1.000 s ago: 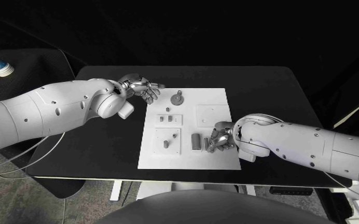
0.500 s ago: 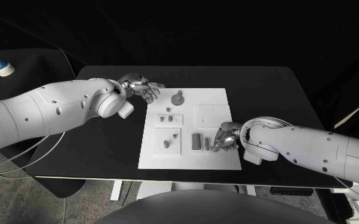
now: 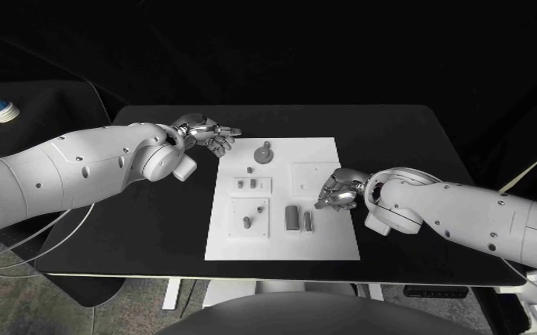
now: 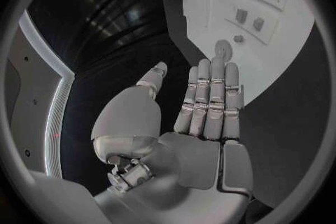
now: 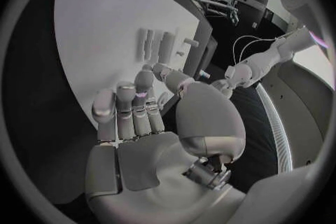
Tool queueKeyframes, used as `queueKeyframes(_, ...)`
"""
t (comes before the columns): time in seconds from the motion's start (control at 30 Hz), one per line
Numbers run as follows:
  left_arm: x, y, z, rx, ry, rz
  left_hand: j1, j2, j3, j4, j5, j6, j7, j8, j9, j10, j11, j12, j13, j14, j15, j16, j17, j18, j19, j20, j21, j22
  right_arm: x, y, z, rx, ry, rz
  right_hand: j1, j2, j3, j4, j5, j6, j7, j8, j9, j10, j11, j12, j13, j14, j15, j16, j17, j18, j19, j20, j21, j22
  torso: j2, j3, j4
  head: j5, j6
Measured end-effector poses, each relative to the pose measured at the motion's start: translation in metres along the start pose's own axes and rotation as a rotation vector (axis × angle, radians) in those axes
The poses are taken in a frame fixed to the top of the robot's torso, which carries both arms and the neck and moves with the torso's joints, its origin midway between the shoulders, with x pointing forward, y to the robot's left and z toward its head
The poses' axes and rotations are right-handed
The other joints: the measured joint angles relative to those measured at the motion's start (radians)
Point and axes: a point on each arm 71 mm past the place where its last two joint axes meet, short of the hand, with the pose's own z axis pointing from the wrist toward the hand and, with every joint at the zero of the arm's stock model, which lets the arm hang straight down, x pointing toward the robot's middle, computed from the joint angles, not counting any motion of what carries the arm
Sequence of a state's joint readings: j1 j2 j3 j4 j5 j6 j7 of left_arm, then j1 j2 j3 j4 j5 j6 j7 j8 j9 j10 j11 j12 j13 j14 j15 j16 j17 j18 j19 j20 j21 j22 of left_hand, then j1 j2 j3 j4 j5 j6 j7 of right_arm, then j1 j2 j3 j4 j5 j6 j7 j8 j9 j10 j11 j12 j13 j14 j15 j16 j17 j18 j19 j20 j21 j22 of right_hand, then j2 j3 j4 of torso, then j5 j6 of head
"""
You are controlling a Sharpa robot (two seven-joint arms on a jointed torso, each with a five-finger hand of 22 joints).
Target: Assemble the parts on the task board
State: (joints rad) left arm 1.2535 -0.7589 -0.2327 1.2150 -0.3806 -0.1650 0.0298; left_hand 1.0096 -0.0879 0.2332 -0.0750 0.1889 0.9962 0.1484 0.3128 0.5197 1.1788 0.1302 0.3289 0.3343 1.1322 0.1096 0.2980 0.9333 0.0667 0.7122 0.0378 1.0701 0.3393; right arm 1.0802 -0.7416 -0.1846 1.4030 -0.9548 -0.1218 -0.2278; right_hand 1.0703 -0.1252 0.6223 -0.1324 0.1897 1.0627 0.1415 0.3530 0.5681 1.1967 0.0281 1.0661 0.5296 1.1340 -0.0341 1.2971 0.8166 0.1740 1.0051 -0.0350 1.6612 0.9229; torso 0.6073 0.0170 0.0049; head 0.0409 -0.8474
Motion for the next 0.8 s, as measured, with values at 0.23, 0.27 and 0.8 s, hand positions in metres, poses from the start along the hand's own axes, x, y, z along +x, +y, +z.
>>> queueKeyframes(0.23, -0.005, -0.002, 0.005, 0.024, -0.027, -0.012, 0.007, -0.002, 0.018, -0.002, 0.000, -0.052, -0.002, 0.000, -0.009, -0.107, 0.004, -0.032, -0.019, -0.130, 0.022, -0.024, -0.056, -0.013, -0.067, 0.012, -0.033, -0.007, -0.038, -0.003, 0.014, -0.098, -0.117, 0.056, 0.011, 0.003, 0.000, 0.000, 0.000, -0.018, 0.003, -0.001, 0.002, -0.087, 0.041, -0.101, -0.057, -0.082, 0.037, -0.079, -0.035, 0.000, -0.082, 0.017, 0.000, -0.031, 0.000, 0.0004, 0.0001, -0.004, 0.040)
queueKeyframes(0.27, -0.006, -0.002, 0.005, 0.029, -0.033, -0.016, 0.007, -0.002, 0.022, 0.000, 0.000, -0.063, -0.002, 0.000, -0.010, -0.132, 0.005, -0.036, -0.023, -0.154, 0.026, -0.024, -0.069, -0.013, -0.076, 0.014, -0.033, -0.007, -0.045, -0.004, 0.016, -0.114, -0.140, 0.076, 0.012, 0.004, 0.000, 0.000, 0.000, -0.025, 0.004, -0.005, 0.003, -0.094, 0.049, -0.118, -0.068, -0.099, 0.044, -0.097, -0.043, 0.000, -0.100, 0.023, 0.000, -0.039, 0.000, 0.0008, 0.0002, -0.004, 0.046)
queueKeyframes(0.8, -0.025, -0.015, 0.027, 0.156, -0.140, -0.157, 0.003, 0.002, 0.025, 0.003, 0.000, -0.137, -0.008, 0.000, -0.017, -0.270, 0.003, -0.036, -0.031, -0.273, 0.027, -0.024, -0.145, -0.013, -0.173, 0.031, -0.069, -0.009, -0.107, -0.012, 0.048, -0.273, -0.409, 0.455, -0.040, 0.057, -0.057, 0.018, 0.000, -0.206, -0.002, -0.014, 0.005, -0.243, 0.098, -0.509, -0.226, -0.250, 0.154, -0.623, -0.271, -0.022, -0.508, 0.130, -0.289, -0.282, -0.004, 0.0007, -0.0012, -0.003, 0.164)
